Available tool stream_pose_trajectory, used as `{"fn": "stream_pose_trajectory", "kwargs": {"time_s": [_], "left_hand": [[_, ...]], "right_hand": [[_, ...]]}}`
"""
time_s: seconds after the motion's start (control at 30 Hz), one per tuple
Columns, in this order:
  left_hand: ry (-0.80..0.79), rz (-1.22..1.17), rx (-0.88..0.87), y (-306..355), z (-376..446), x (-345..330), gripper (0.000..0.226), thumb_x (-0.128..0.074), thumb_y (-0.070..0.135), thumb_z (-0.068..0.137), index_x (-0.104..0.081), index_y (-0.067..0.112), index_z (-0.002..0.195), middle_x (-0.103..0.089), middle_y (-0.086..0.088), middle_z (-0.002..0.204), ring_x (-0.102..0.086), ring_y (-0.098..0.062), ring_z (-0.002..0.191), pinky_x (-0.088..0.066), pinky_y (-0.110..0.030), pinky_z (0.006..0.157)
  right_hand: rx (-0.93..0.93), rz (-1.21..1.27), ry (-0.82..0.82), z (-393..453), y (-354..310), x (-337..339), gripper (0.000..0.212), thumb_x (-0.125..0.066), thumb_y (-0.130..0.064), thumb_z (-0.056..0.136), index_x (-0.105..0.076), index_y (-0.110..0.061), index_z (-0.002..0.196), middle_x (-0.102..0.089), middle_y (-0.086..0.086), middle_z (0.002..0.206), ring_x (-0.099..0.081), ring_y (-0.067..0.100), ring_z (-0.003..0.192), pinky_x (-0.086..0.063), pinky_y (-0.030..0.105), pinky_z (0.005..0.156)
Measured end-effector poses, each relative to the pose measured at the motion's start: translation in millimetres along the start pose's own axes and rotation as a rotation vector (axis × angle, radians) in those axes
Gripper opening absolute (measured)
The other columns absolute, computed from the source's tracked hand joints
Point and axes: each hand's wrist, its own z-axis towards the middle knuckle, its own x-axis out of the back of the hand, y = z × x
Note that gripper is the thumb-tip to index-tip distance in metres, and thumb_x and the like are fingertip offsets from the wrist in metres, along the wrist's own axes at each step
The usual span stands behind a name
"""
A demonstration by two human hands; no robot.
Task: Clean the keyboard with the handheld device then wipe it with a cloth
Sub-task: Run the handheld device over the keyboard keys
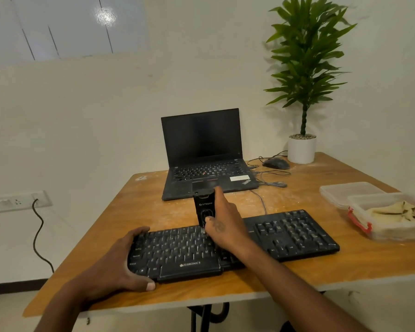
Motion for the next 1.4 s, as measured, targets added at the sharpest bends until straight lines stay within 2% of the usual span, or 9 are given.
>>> {"fn": "stream_pose_trajectory", "kwargs": {"time_s": [0.13,0.37,0.47,0.83,1.0,1.07,1.13,1.3,1.4], "left_hand": [[-0.008,0.001,0.012,0.4,0.2,1.4,0.123,-0.096,0.065,0.045,-0.021,0.061,0.143,-0.035,0.018,0.141,-0.048,-0.01,0.124,-0.048,-0.033,0.105],[0.001,0.024,-0.001,-3.1,0.8,1.3,0.123,-0.096,0.065,0.048,-0.019,0.061,0.145,-0.035,0.019,0.142,-0.047,-0.009,0.124,-0.049,-0.031,0.102],[0.004,0.02,0.002,-5.2,0.1,-0.4,0.123,-0.096,0.064,0.048,-0.02,0.061,0.145,-0.035,0.019,0.141,-0.048,-0.01,0.124,-0.049,-0.031,0.101],[0.003,0.023,-0.007,-4.7,0.4,1.4,0.124,-0.095,0.066,0.047,-0.02,0.06,0.145,-0.035,0.017,0.142,-0.047,-0.01,0.125,-0.048,-0.032,0.105],[0.008,0.028,-0.014,-2.5,-0.1,-0.1,0.122,-0.095,0.063,0.05,-0.019,0.06,0.145,-0.035,0.021,0.141,-0.046,-0.007,0.124,-0.046,-0.023,0.096],[0.016,0.032,-0.008,-2.9,-0.9,-0.1,0.122,-0.096,0.06,0.052,-0.019,0.059,0.147,-0.035,0.023,0.14,-0.046,-0.005,0.124,-0.044,-0.021,0.093],[0.023,0.038,-0.009,-4.6,-1.1,-0.1,0.123,-0.096,0.061,0.052,-0.019,0.058,0.147,-0.035,0.023,0.14,-0.045,-0.005,0.124,-0.045,-0.022,0.095],[0.005,0.026,0.001,-5.1,-1.2,0.2,0.123,-0.096,0.063,0.05,-0.018,0.061,0.146,-0.034,0.021,0.141,-0.047,-0.009,0.124,-0.048,-0.028,0.099],[-0.001,0.032,-0.006,-4.6,-1.1,0.8,0.123,-0.095,0.064,0.05,-0.018,0.06,0.146,-0.033,0.021,0.141,-0.046,-0.009,0.125,-0.048,-0.03,0.102]], "right_hand": [[0.0,-0.016,0.006,2.1,-4.8,-1.1,0.063,-0.06,0.001,0.091,-0.028,-0.016,0.142,-0.048,-0.005,0.078,-0.048,0.005,0.063,-0.032,0.014,0.044],[0.023,0.064,-0.063,-61.2,-9.0,3.9,0.053,-0.062,-0.003,0.094,-0.03,-0.032,0.124,-0.054,-0.001,0.09,-0.055,0.012,0.082,-0.046,0.027,0.063],[0.025,0.109,-0.115,-74.0,-12.6,3.4,0.056,-0.063,-0.003,0.094,-0.031,-0.032,0.131,-0.056,-0.001,0.095,-0.055,0.011,0.086,-0.042,0.018,0.062],[-0.001,0.029,0.025,1.4,-9.8,-11.8,0.046,-0.057,0.001,0.088,-0.034,-0.016,0.123,-0.052,0.0,0.082,-0.052,0.01,0.066,-0.034,0.015,0.042],[0.036,0.061,-0.046,-41.0,-11.2,-8.4,0.053,-0.062,-0.003,0.093,-0.032,-0.029,0.128,-0.059,-0.007,0.095,-0.057,0.007,0.081,-0.047,0.02,0.059],[0.073,0.044,-0.075,-59.9,-9.4,-9.1,0.055,-0.063,-0.001,0.092,-0.032,-0.035,0.122,-0.06,-0.002,0.087,-0.058,0.011,0.076,-0.05,0.029,0.059],[0.107,0.028,-0.089,-65.3,-6.1,-10.6,0.059,-0.062,0.002,0.091,-0.031,-0.039,0.119,-0.054,0.003,0.075,-0.052,0.012,0.065,-0.042,0.03,0.052],[0.102,0.038,-0.072,-31.7,-10.3,-11.1,0.051,-0.063,-0.002,0.093,-0.034,-0.027,0.126,-0.051,-0.005,0.08,-0.051,0.006,0.069,-0.038,0.017,0.052],[0.091,0.01,-0.052,-5.3,-12.4,-13.3,0.044,-0.063,-0.001,0.093,-0.036,-0.017,0.123,-0.045,-0.006,0.074,-0.046,0.004,0.061,-0.035,0.016,0.045]]}}
